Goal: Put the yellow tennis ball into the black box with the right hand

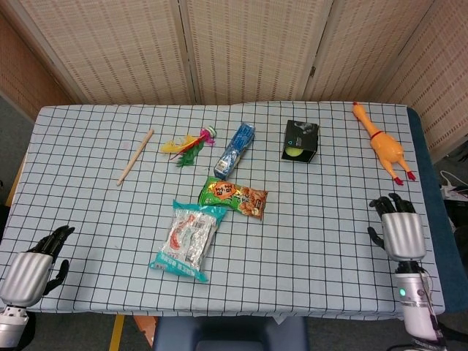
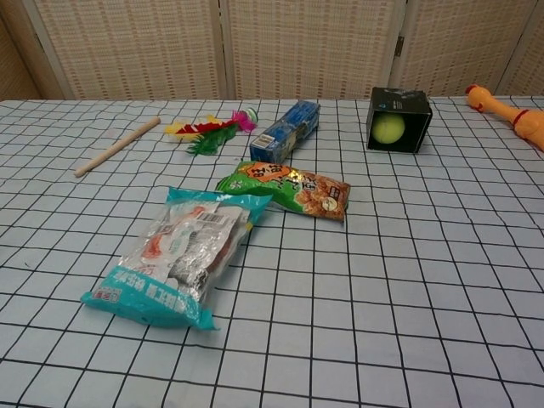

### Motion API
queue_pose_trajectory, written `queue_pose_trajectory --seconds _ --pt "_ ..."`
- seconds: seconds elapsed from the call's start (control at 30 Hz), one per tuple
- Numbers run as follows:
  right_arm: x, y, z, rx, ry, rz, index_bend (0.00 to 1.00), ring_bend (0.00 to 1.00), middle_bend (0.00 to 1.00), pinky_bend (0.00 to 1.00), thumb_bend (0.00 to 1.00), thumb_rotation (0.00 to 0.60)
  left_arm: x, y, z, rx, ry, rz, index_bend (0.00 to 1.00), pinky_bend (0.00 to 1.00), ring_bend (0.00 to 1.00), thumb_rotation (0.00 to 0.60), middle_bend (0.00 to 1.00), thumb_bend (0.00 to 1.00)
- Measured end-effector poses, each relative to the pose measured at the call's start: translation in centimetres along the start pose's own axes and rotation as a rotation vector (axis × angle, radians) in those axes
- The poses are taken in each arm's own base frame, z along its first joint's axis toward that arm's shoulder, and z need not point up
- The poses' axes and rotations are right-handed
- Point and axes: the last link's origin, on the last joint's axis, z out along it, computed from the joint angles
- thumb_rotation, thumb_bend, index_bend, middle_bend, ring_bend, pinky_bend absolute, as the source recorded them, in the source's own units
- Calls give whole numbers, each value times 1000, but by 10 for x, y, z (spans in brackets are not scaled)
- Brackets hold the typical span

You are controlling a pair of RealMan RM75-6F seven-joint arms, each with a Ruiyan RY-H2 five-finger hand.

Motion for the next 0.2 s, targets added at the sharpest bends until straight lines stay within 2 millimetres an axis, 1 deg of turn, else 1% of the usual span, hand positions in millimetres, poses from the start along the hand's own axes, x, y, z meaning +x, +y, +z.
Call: queue_pose_trajectory --seconds 0.1,0.2 --pt "-2 8 -11 -16 -48 -27 104 3 115 170 135 600 1 0 0 3 -1 -5 129 617 236 600 126 548" --pt "-5 14 -17 -32 -86 -45 74 0 103 164 135 600 1 0 0 3 -3 -2 129 617 236 600 127 547"
